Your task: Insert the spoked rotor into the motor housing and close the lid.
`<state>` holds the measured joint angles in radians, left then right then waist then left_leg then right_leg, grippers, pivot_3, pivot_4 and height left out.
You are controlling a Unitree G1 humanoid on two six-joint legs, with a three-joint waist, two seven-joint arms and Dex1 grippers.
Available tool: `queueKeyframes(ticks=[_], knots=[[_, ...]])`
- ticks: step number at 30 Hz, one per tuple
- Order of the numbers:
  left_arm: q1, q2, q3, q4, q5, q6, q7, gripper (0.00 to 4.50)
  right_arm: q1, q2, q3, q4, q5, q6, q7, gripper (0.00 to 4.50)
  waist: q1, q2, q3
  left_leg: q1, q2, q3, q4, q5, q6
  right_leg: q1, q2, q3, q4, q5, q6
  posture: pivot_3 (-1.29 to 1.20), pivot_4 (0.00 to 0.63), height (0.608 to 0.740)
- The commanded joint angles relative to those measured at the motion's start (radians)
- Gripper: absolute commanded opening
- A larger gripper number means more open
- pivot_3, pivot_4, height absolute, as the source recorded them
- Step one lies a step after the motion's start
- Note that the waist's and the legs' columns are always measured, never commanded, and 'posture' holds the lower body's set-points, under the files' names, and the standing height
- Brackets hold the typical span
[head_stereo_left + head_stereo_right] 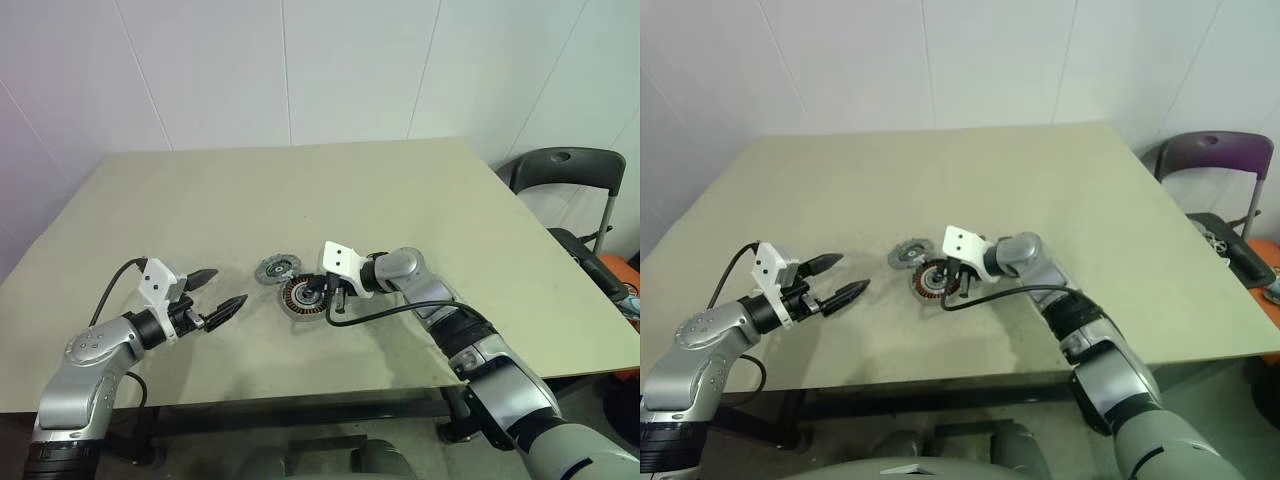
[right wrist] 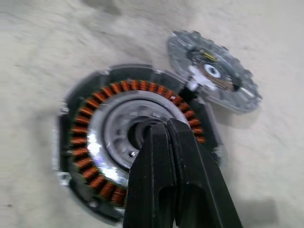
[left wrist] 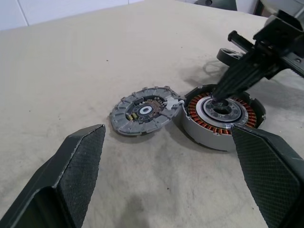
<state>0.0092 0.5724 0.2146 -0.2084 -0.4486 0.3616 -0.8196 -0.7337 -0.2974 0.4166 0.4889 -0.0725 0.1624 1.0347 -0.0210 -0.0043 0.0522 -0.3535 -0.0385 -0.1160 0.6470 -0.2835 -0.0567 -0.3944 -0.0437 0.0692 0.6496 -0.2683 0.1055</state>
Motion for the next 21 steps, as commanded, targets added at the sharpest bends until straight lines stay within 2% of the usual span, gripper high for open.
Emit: queueKeyframes(ticks=[1,21], knots=[[-0.020,0.009,0.015,-0.010,-0.008,-0.022,0.003,4.50,-0.002,0.001,-0.006,-0.040,0.006,0.013,0.018,0.05,0.000,0.000,0.000,0.000,0.000,0.000,0.000,0.000,0.000,0.000,0.000,0.000,0.000,0.000,0.000,0.00,0.000,0.740],[-0.037,0.012,0.008,0.012,0.000,-0.038,-0.002,4.50,-0.039,0.020,-0.082,-0.036,0.067,0.055,-0.001,0.05,0.000,0.000,0.000,0.000,0.000,0.000,0.000,0.000,0.000,0.000,0.000,0.000,0.000,0.000,0.000,0.00,0.000,0.740]])
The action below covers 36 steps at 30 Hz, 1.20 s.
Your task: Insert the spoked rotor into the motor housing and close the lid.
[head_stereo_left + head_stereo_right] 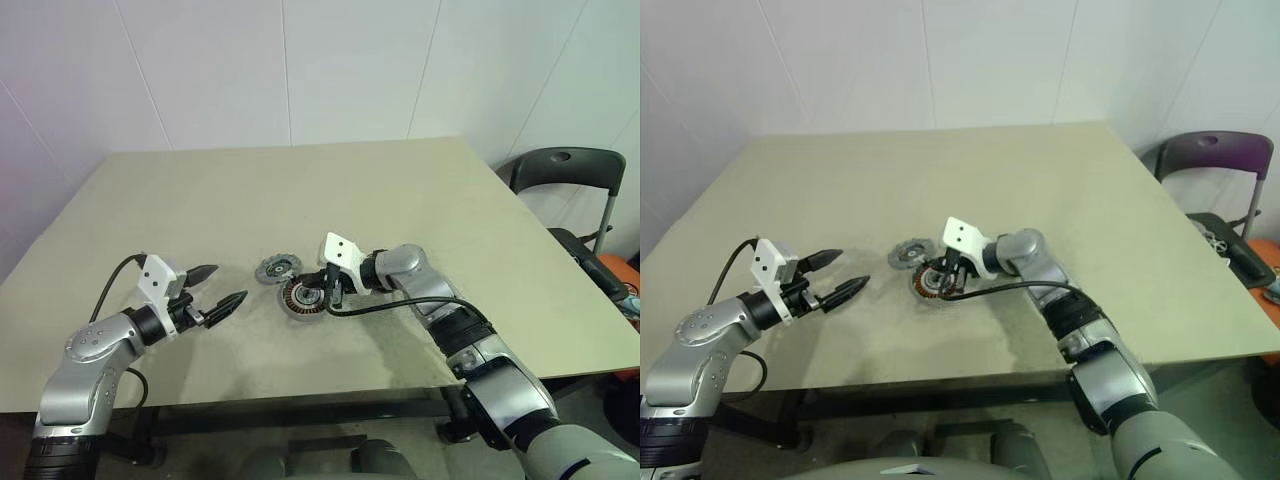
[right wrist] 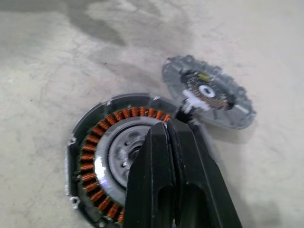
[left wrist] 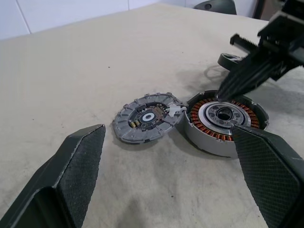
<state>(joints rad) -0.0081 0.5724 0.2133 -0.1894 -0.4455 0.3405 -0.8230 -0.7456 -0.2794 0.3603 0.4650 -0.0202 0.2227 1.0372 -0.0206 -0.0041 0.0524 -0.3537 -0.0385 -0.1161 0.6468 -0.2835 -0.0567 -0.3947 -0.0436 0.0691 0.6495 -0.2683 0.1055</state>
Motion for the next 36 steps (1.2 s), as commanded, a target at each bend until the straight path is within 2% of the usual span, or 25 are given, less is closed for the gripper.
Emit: queueKeyframes(ticks=[1,7,11,16,26,32,36], knots=[[-0.020,0.012,0.009,-0.007,-0.003,-0.017,0.001,4.50,-0.025,0.002,-0.025,-0.013,0.014,-0.006,-0.002,0.05,0.000,0.000,0.000,0.000,0.000,0.000,0.000,0.000,0.000,0.000,0.000,0.000,0.000,0.000,0.000,0.00,0.000,0.740],[-0.015,0.012,0.007,-0.010,0.000,-0.017,0.002,4.50,0.011,-0.014,0.004,0.004,0.000,0.000,0.035,0.05,0.000,0.000,0.000,0.000,0.000,0.000,0.000,0.000,0.000,0.000,0.000,0.000,0.000,0.000,0.000,0.00,0.000,0.740],[-0.008,0.009,0.007,-0.019,-0.001,-0.017,0.006,4.50,0.042,-0.055,0.069,0.075,-0.083,-0.055,0.032,0.05,0.000,0.001,0.000,0.000,0.000,0.000,0.000,0.000,0.000,0.000,0.000,0.000,0.000,0.000,0.000,0.00,0.000,0.740],[-0.007,0.010,0.009,-0.020,0.000,-0.020,0.009,4.50,0.021,-0.016,0.002,0.049,-0.011,-0.025,0.029,0.05,0.001,0.001,-0.001,0.005,0.000,0.000,0.000,0.000,0.000,0.006,0.000,0.000,-0.001,-0.001,-0.001,0.00,0.000,0.740],[-0.013,0.009,0.000,-0.014,0.002,-0.021,0.012,4.50,-0.030,0.024,-0.080,-0.029,0.085,0.040,0.036,0.05,0.000,0.001,0.000,0.001,0.000,0.000,-0.001,0.000,0.000,0.000,0.000,0.000,-0.001,0.000,0.000,0.00,0.000,0.740],[-0.013,0.007,-0.002,-0.011,0.002,-0.023,0.013,4.50,0.026,0.011,-0.034,-0.059,0.067,0.067,0.069,0.05,0.002,0.001,0.000,0.000,0.000,0.000,-0.001,0.000,0.000,0.000,0.000,0.000,-0.001,0.000,0.000,0.00,0.000,0.740],[-0.012,0.006,-0.003,-0.011,0.001,-0.025,0.014,4.50,0.075,-0.012,0.028,-0.011,0.005,0.026,0.071,0.05,0.002,0.001,0.000,0.000,0.000,0.000,-0.001,0.000,0.000,0.000,0.000,0.000,-0.001,0.000,0.000,0.00,0.000,0.740]])
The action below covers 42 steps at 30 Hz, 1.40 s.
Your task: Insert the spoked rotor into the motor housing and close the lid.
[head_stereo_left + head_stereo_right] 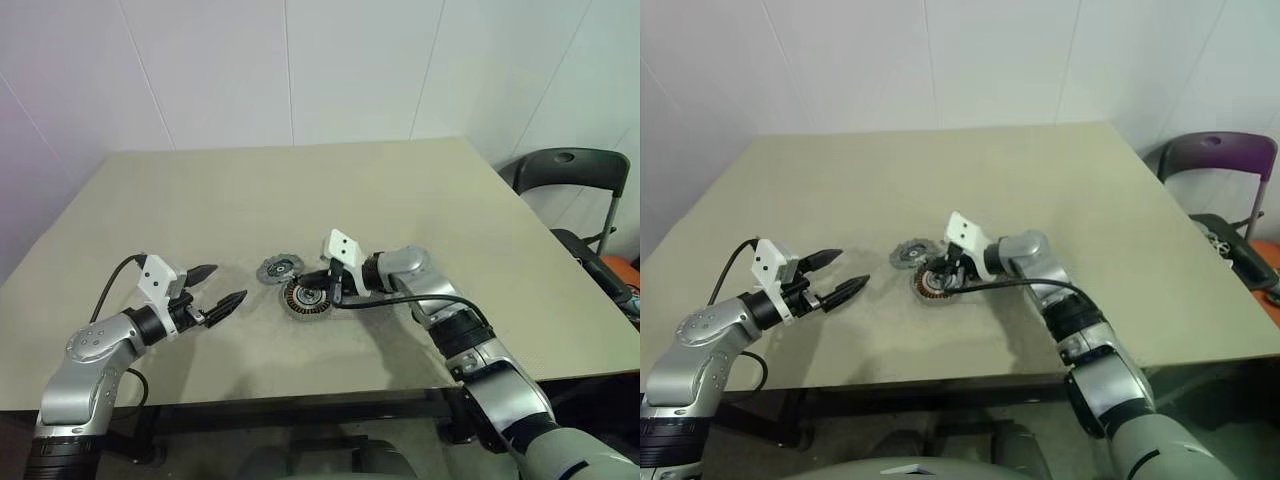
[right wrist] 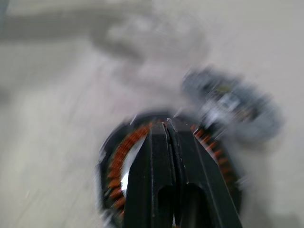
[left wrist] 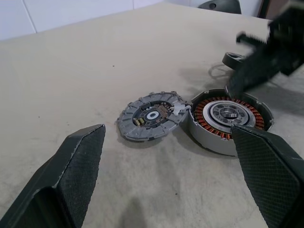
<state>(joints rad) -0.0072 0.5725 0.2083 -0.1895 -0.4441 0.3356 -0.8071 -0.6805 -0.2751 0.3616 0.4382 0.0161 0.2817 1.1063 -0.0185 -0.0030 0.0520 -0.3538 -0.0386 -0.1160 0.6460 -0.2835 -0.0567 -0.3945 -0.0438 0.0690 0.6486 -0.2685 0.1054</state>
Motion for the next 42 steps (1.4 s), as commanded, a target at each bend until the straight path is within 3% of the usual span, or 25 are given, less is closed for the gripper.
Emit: queueKeyframes(ticks=[1,7,16,28,42], knots=[[-0.013,0.006,0.003,-0.010,0.000,-0.021,-0.002,4.50,0.012,-0.018,0.037,0.033,-0.048,-0.049,-0.010,0.05,-0.001,0.001,0.000,0.000,0.000,0.000,0.000,0.000,0.000,0.000,0.000,0.000,0.000,0.000,0.000,0.00,0.000,0.740],[-0.016,0.008,0.003,-0.010,0.002,-0.023,0.001,4.50,-0.022,0.018,-0.035,0.027,0.029,-0.026,-0.027,0.05,-0.004,0.000,0.000,0.005,0.001,0.000,0.000,0.000,0.000,0.004,0.001,0.000,0.001,0.000,-0.001,0.00,0.000,0.740],[-0.022,0.004,-0.005,-0.013,0.003,-0.021,0.008,4.50,-0.086,0.046,-0.110,0.020,0.089,0.010,-0.053,0.05,-0.002,0.001,0.000,0.001,0.000,0.000,-0.001,0.000,0.000,0.000,0.000,0.000,0.000,0.000,0.000,0.00,0.000,0.740],[-0.024,0.007,-0.003,0.002,-0.001,-0.035,0.006,4.50,-0.004,-0.002,0.044,0.068,-0.042,-0.052,0.000,0.05,-0.002,0.001,0.000,0.000,0.000,0.000,0.000,0.000,0.000,0.000,0.000,0.000,0.000,0.000,0.000,0.00,0.000,0.740],[-0.030,0.010,-0.007,0.003,0.002,-0.036,0.009,4.50,-0.140,0.066,-0.166,0.112,0.101,-0.017,-0.087,0.05,-0.003,0.002,0.000,0.000,0.000,0.000,-0.001,0.000,0.000,-0.001,0.000,0.000,0.000,0.000,0.000,0.00,0.000,0.740]])
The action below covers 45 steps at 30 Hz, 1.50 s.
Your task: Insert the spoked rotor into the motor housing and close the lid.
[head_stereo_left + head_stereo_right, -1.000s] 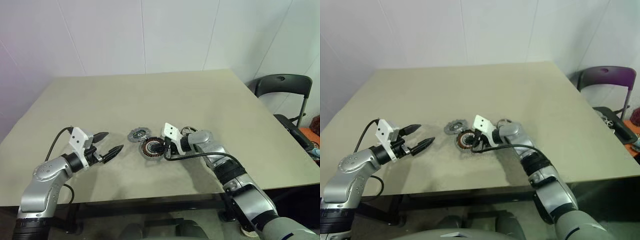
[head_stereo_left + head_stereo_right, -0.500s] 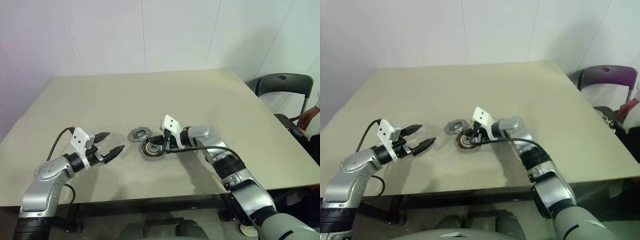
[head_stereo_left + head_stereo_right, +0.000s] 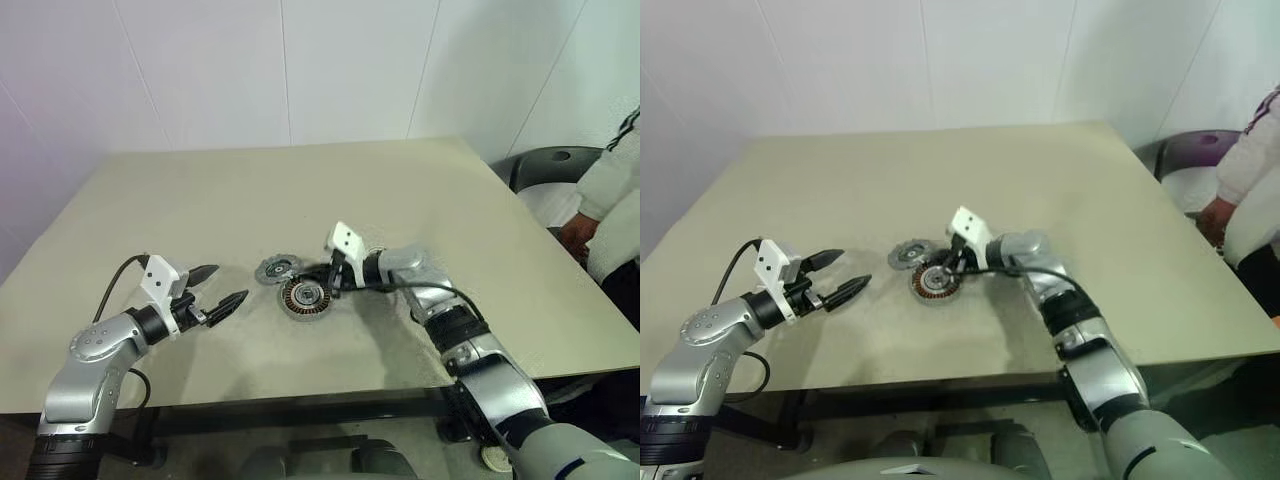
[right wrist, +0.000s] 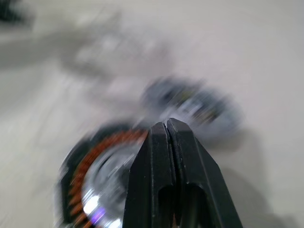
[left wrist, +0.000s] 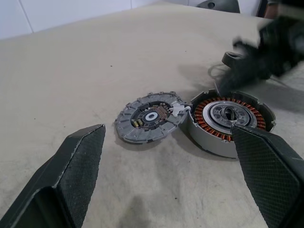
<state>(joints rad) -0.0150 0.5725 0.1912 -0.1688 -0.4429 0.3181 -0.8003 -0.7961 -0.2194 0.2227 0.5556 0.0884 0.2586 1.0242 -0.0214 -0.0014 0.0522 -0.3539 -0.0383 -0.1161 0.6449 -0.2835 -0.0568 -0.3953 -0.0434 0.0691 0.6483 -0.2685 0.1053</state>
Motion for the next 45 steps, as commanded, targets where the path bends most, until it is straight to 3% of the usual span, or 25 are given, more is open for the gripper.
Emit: queueKeyframes(ticks=[1,10,17,28,37,45], knots=[[-0.023,0.010,0.011,-0.016,0.001,-0.019,0.001,4.50,-0.026,0.009,-0.025,-0.003,0.026,0.004,-0.004,0.05,0.000,0.000,0.000,0.000,0.000,0.000,0.000,0.000,0.000,0.000,0.000,0.000,0.000,0.000,0.000,0.00,0.000,0.740],[-0.022,0.011,0.014,-0.012,0.000,-0.021,-0.004,4.50,0.032,0.014,0.016,-0.021,0.018,0.028,0.040,0.05,0.000,0.000,0.000,-0.001,0.000,0.000,0.000,0.000,0.000,0.000,0.000,0.000,0.000,0.000,0.000,0.00,0.000,0.740],[-0.011,0.004,0.008,-0.025,0.003,-0.022,0.004,4.50,0.094,0.020,0.113,0.095,-0.091,-0.040,0.002,0.05,-0.004,0.000,0.000,0.001,0.000,0.001,0.000,0.000,0.000,0.001,0.000,0.000,0.000,0.000,0.000,0.00,0.000,0.740],[-0.001,0.000,0.005,-0.027,0.006,-0.028,0.012,4.50,0.022,0.047,-0.015,0.038,0.014,-0.007,-0.015,0.05,-0.023,0.001,0.000,0.004,0.000,0.000,0.001,0.000,0.000,0.004,0.000,0.000,0.000,0.000,0.000,0.00,0.000,0.740],[-0.010,0.002,0.005,-0.015,0.004,-0.030,0.007,4.50,0.041,0.054,-0.009,-0.047,0.071,0.058,0.039,0.05,-0.023,0.001,0.000,-0.001,0.000,-0.001,0.000,0.000,0.000,-0.001,0.000,0.000,0.000,0.000,0.000,0.00,0.000,0.740],[-0.007,0.000,0.005,-0.017,0.002,-0.032,0.011,4.50,0.074,0.007,0.131,0.131,-0.122,-0.029,-0.038,0.05,-0.023,0.002,0.000,0.000,0.000,0.000,0.000,0.000,0.000,0.000,0.000,0.000,0.000,0.000,0.000,0.00,0.000,0.740]])
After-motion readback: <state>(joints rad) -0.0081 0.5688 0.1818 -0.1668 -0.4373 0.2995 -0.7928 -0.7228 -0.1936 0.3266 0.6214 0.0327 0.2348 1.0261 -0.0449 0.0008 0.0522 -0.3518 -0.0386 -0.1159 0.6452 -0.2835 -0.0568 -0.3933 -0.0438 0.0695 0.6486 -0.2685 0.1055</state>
